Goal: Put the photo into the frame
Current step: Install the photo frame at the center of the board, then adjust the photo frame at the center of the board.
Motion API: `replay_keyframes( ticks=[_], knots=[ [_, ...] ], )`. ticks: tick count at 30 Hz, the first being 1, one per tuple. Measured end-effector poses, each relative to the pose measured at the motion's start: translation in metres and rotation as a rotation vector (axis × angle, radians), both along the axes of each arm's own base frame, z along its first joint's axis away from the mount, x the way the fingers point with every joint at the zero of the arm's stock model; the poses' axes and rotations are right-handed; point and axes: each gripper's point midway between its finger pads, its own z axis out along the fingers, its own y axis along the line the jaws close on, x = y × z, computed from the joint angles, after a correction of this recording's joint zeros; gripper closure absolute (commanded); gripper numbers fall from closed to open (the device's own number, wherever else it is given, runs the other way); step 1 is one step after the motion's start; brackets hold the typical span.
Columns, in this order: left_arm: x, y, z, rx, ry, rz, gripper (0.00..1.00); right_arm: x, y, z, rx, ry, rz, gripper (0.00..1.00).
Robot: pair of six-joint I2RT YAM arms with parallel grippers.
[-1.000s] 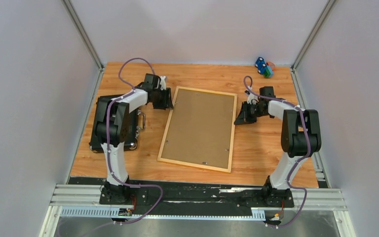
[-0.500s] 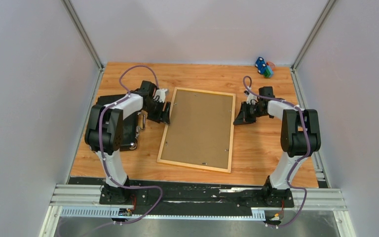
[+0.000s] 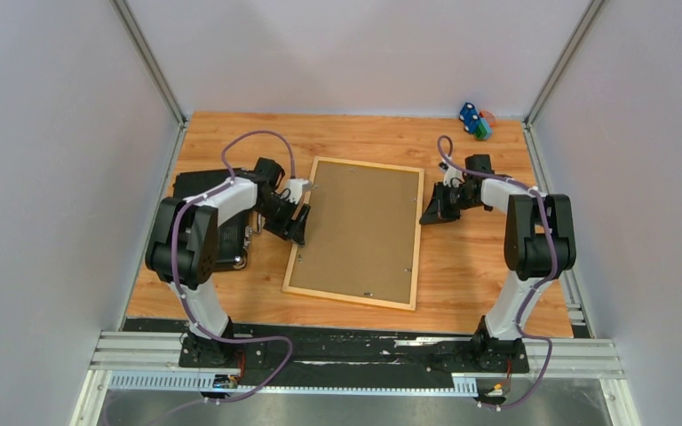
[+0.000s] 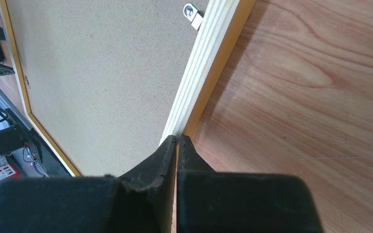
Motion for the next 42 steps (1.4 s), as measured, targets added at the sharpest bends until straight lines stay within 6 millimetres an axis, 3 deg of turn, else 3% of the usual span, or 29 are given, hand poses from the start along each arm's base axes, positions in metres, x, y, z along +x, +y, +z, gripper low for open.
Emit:
replay_keyframes(
  ticks=[12, 24, 26, 30, 32, 42],
  knots=[
    [-0.016, -0.013, -0.001, -0.003, 0.005, -0.11, 0.26, 0.006, -0.001, -0.001, -0.009, 0.037, -0.003, 0.97],
    [-0.017, -0.013, -0.003, 0.02, -0.012, -0.142, 0.27, 0.041, -0.011, 0.0, -0.022, 0.001, -0.033, 0.98],
    [-0.017, -0.013, -0.003, 0.021, -0.012, -0.142, 0.27, 0.047, -0.012, 0.0, -0.026, -0.005, -0.038, 0.95],
    [-0.017, -0.013, -0.003, 0.023, -0.011, -0.141, 0.26, 0.057, -0.015, 0.0, -0.037, -0.018, -0.046, 0.73],
    [-0.017, -0.013, -0.003, 0.023, -0.011, -0.142, 0.25, 0.058, -0.018, -0.002, -0.048, -0.018, -0.053, 0.67],
    [-0.017, -0.012, -0.002, 0.035, -0.013, -0.143, 0.23, 0.038, -0.016, -0.004, -0.045, 0.007, -0.056, 0.61]
  ],
)
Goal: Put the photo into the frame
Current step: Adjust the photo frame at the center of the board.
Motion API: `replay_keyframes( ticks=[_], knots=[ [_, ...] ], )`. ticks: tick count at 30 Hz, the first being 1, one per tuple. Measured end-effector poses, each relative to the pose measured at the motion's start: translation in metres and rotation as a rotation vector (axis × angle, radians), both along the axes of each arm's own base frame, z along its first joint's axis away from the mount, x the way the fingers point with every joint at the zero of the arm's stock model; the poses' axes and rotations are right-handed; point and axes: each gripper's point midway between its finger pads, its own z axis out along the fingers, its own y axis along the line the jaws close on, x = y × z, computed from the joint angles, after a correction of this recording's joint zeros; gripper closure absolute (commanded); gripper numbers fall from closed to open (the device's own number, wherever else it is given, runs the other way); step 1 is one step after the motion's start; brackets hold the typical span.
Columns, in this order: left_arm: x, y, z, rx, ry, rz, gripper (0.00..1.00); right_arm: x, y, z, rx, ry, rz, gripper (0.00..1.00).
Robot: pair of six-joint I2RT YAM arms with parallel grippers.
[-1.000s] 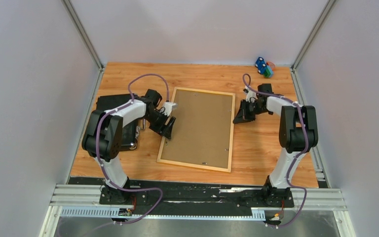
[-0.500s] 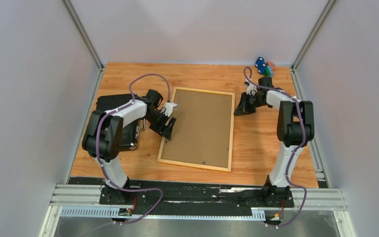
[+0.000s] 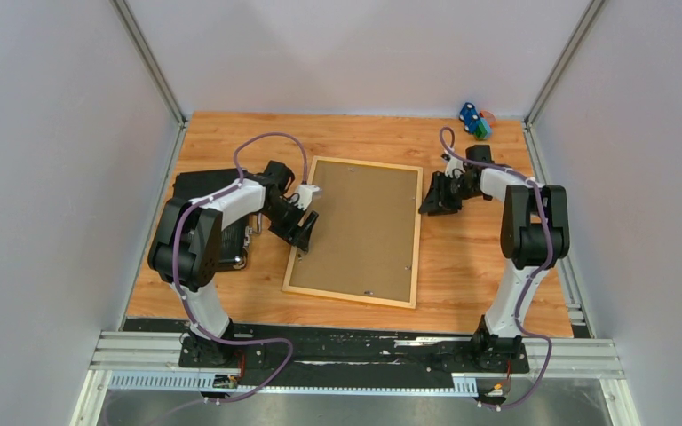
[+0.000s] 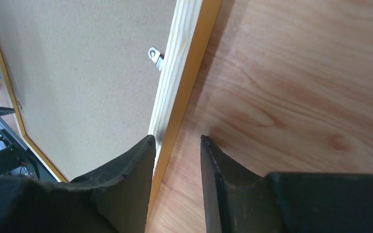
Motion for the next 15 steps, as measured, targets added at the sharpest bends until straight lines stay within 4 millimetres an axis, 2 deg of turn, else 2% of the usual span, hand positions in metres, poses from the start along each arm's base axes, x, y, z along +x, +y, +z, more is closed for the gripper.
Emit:
replay_keyframes(
  ticks=[8, 15],
  knots=[
    [0.002, 0.005, 0.0, 0.009, -0.002, 0.013, 0.23, -0.023, 0.027, -0.002, 0.007, 0.026, 0.065, 0.62],
    [0.01, 0.019, -0.001, 0.024, -0.006, 0.059, 0.23, -0.024, 0.042, -0.005, -0.045, 0.009, 0.092, 0.82]
  ],
)
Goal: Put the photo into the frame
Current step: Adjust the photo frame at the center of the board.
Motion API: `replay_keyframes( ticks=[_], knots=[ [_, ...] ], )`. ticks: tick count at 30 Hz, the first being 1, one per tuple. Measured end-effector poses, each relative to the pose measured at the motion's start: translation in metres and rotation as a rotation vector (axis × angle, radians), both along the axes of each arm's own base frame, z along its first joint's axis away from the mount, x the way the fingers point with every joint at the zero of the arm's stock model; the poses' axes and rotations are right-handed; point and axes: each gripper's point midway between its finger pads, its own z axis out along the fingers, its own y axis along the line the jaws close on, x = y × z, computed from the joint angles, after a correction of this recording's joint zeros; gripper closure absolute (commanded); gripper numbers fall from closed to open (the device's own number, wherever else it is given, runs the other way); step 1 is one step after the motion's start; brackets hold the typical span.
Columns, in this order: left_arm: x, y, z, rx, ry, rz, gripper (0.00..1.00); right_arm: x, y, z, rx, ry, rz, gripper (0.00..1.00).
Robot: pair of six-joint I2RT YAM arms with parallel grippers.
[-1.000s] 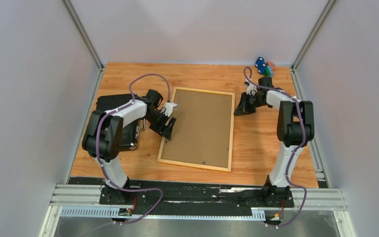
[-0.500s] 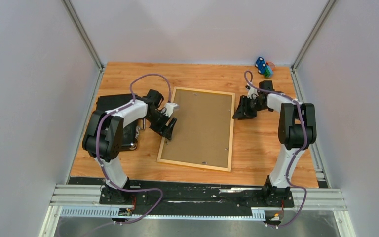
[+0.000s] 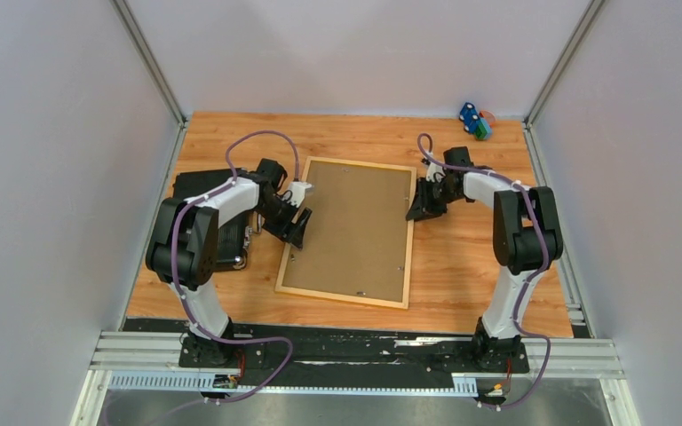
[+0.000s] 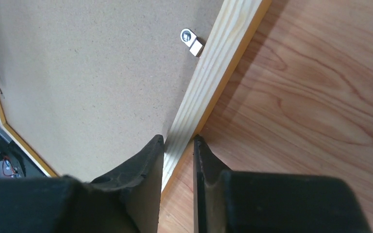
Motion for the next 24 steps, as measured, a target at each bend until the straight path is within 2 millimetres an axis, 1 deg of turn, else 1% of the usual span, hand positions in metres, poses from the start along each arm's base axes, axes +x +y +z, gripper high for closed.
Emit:
replay_keyframes(
  ticks=[6, 8, 12, 18, 21, 24],
  knots=[
    [0.001, 0.002, 0.0, 0.006, -0.003, 0.003, 0.23, 0.004, 0.0, 0.0, -0.055, 0.009, -0.029, 0.93],
    [0.001, 0.002, 0.0, 0.007, -0.004, 0.001, 0.23, 0.008, -0.002, 0.0, -0.074, 0.008, -0.037, 0.95],
    [0.0, 0.004, 0.0, 0.012, -0.011, -0.01, 0.23, 0.028, -0.005, 0.001, -0.085, -0.005, -0.058, 0.98],
    [0.0, 0.007, -0.001, 0.03, -0.018, -0.013, 0.23, 0.068, -0.023, 0.003, -0.087, -0.047, -0.115, 1.0],
    [0.0, 0.007, 0.0, 0.029, -0.017, -0.013, 0.23, 0.08, -0.031, 0.003, -0.085, -0.056, -0.137, 1.0],
    [0.0, 0.007, 0.0, 0.026, -0.014, -0.01, 0.23, 0.087, -0.034, 0.004, -0.083, -0.063, -0.148, 1.0]
  ],
)
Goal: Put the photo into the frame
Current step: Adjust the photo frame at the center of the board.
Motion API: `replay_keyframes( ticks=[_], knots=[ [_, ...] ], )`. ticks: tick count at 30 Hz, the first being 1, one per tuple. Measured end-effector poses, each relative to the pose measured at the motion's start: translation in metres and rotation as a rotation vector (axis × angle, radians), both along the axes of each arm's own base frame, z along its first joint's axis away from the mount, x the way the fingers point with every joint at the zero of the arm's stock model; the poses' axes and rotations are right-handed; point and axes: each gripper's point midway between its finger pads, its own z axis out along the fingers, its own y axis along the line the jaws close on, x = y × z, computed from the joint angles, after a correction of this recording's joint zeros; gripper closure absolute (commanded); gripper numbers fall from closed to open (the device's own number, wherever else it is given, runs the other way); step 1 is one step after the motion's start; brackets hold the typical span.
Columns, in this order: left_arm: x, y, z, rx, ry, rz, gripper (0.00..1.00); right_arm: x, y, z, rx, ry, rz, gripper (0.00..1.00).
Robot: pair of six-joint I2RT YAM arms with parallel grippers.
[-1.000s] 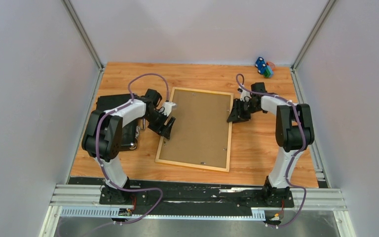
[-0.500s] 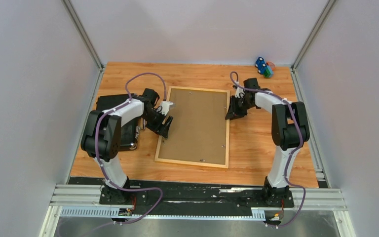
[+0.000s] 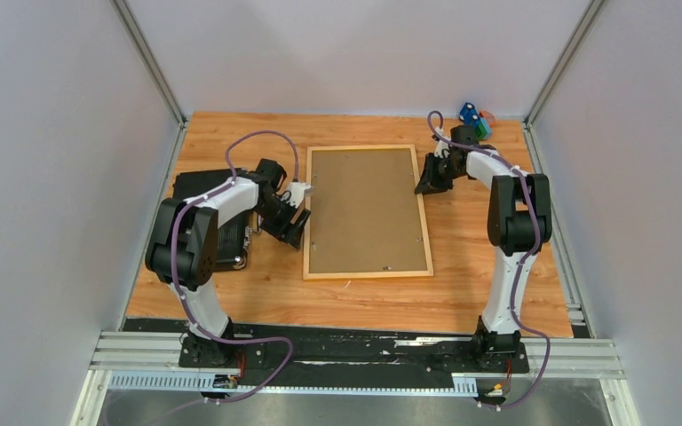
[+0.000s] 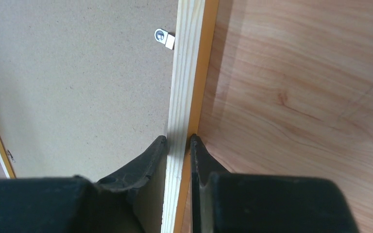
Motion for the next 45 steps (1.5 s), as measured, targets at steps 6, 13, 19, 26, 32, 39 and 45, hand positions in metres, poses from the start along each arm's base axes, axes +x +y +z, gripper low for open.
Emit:
replay_keyframes(
  ticks=[6, 13, 19, 26, 32, 39, 45],
  knots=[
    [0.003, -0.007, -0.001, -0.001, 0.033, 0.013, 0.23, 0.005, -0.002, 0.0, -0.001, -0.004, -0.011, 1.0],
    [0.016, -0.026, 0.001, -0.04, 0.049, 0.032, 0.23, 0.004, -0.002, 0.0, 0.016, -0.005, -0.014, 1.0],
    [0.026, -0.036, 0.002, -0.055, 0.057, 0.091, 0.23, 0.004, -0.002, 0.0, 0.044, -0.018, -0.022, 1.0],
    [0.029, -0.042, 0.0, -0.005, 0.037, 0.15, 0.25, 0.004, -0.002, 0.0, 0.047, -0.028, -0.024, 1.0],
    [0.03, -0.045, -0.002, 0.047, 0.014, 0.185, 0.25, 0.004, -0.002, 0.0, 0.047, -0.038, -0.023, 1.0],
    [0.028, -0.053, -0.004, 0.121, -0.051, 0.159, 0.28, 0.004, -0.002, 0.0, 0.047, -0.046, -0.024, 1.0],
    [0.027, -0.055, -0.005, 0.136, -0.07, 0.151, 0.32, 0.003, -0.002, 0.0, 0.047, -0.048, -0.023, 1.0]
  ],
)
